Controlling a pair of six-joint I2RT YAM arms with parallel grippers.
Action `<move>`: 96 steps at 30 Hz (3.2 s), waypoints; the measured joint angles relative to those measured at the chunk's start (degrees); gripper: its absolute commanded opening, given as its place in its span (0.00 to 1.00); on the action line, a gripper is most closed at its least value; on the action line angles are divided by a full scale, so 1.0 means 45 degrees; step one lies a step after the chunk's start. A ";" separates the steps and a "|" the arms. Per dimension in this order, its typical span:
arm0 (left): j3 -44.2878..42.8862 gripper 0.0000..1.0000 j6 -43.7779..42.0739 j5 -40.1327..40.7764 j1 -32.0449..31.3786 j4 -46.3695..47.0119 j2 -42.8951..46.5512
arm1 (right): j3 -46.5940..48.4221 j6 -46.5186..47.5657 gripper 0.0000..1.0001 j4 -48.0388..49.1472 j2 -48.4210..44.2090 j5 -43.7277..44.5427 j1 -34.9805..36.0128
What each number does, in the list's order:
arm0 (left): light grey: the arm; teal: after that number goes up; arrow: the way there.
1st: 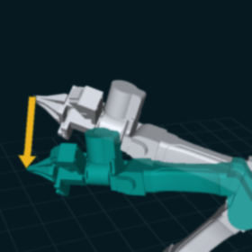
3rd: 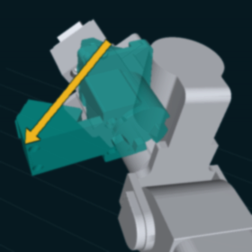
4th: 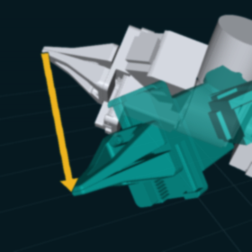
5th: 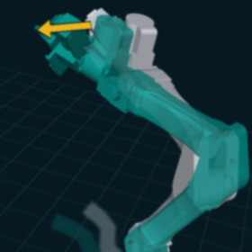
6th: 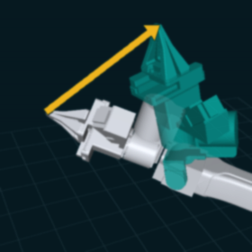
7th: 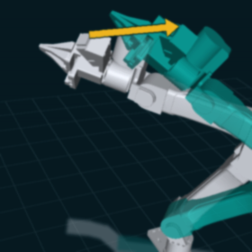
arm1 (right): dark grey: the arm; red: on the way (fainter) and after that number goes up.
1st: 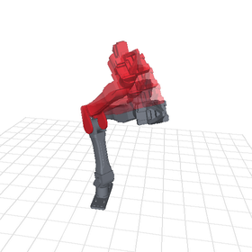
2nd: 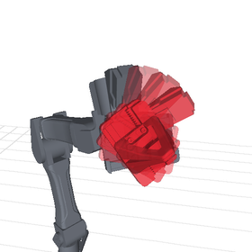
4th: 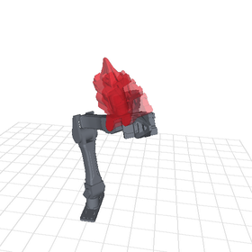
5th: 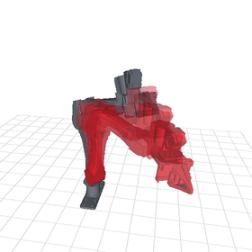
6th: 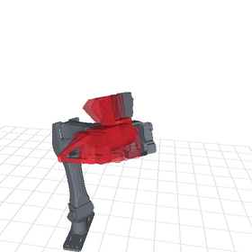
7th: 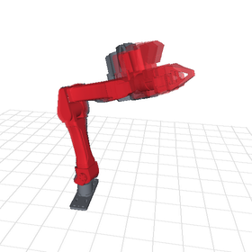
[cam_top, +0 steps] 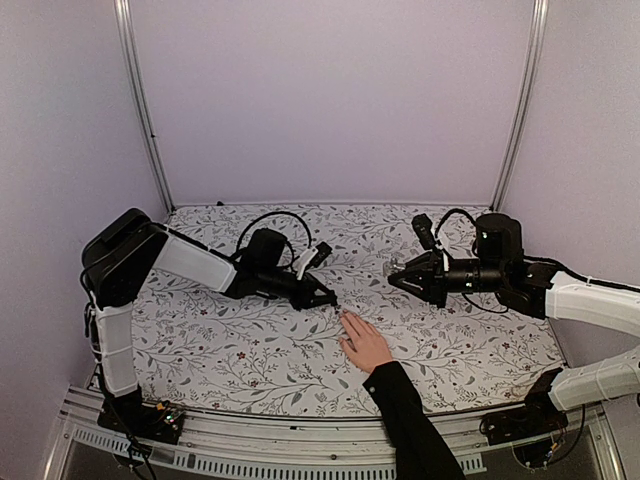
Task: Paint the nails
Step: Paint the nail polish on the nail.
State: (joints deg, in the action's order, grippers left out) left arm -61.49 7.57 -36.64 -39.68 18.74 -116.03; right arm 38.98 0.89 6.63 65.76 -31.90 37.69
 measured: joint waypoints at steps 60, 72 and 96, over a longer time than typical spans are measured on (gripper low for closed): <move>-0.0364 0.00 -0.0549 -0.0408 -0.0257 -0.0816 0.0481 | -0.0015 -0.0005 0.00 0.0015 -0.0029 -0.0010 0.0000; -0.0389 0.00 -0.0593 -0.0432 -0.0291 -0.0908 0.0374 | -0.0019 0.0000 0.00 0.0015 -0.0029 -0.0005 0.0000; -0.0627 0.00 -0.0588 -0.0233 -0.0291 -0.0933 -0.0044 | -0.0087 -0.0005 0.00 0.0049 -0.0029 -0.0010 0.0000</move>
State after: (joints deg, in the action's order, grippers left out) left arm -64.31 4.93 -37.69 -40.99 14.55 -116.22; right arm 38.59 0.86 6.85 65.63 -31.94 37.69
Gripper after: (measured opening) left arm 0.149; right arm 0.166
